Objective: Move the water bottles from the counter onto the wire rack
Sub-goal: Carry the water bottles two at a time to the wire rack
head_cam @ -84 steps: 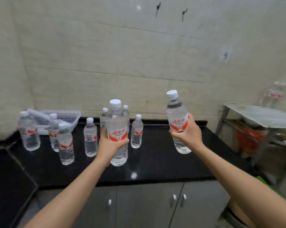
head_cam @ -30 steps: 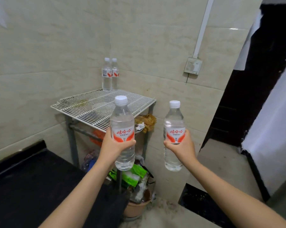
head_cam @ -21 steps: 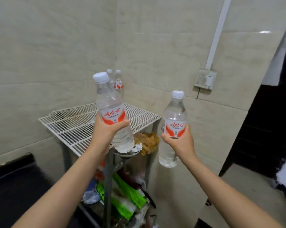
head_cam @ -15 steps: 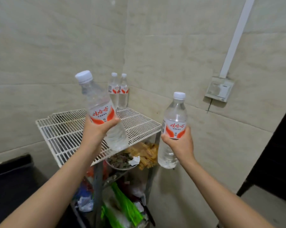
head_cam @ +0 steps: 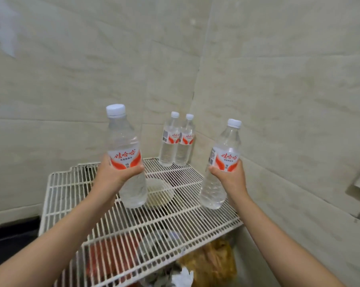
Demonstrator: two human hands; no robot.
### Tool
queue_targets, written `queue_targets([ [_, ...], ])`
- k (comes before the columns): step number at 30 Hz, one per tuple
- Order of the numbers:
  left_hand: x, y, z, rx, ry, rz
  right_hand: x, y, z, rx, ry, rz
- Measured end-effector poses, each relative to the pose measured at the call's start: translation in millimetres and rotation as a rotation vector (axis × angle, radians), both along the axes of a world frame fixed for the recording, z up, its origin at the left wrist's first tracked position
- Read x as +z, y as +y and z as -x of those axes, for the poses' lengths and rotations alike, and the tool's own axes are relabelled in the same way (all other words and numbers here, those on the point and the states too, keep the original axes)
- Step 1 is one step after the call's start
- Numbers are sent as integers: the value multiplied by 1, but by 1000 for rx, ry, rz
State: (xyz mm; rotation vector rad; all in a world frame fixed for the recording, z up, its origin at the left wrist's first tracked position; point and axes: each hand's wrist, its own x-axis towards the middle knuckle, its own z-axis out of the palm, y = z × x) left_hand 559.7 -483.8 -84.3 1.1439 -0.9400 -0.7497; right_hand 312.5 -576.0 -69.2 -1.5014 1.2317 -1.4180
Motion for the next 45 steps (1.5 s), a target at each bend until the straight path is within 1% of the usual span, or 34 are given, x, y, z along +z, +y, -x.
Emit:
queue_targets([
  [3, -4, -33, -10, 29, -20, -31, 0, -56, -16, 47, -96, -79],
  [9, -10, -78, -13, 100, -53, -95, -19, -143, -32, 82, -13, -206],
  [14, -12, -102, 1, 175, -100, -149, -31, -197, -43, 144, -111, -165],
  [16, -13, -113, 12, 195, -103, -162, -35, -210, -49, 160, -99, -133],
  [20, -16, -137, 40, 239, -83, -181, -40, -222, -52, 202, -41, -78],
  [26, -13, -190, 79, 219, -84, -152, -51, -223, -44, 271, 10, -80],
  [33, -16, -232, 101, 191, -157, -141, -57, -216, -31, 295, 178, -206],
  [35, -16, -238, 102, 211, -161, -149, -60, -210, -29, 277, 216, -187],
  [37, -19, -242, 102, 223, -151, -157, -60, -202, -27, 249, 215, -156],
  [40, -23, -247, 104, 217, -139, -154, -56, -192, -22, 219, 153, -119],
  [43, -24, -247, 106, 198, -150, -134, -52, -180, -22, 161, 165, -47],
  [45, -26, -246, 104, 197, -147, -148, -54, -171, -26, 141, 123, -27],
])
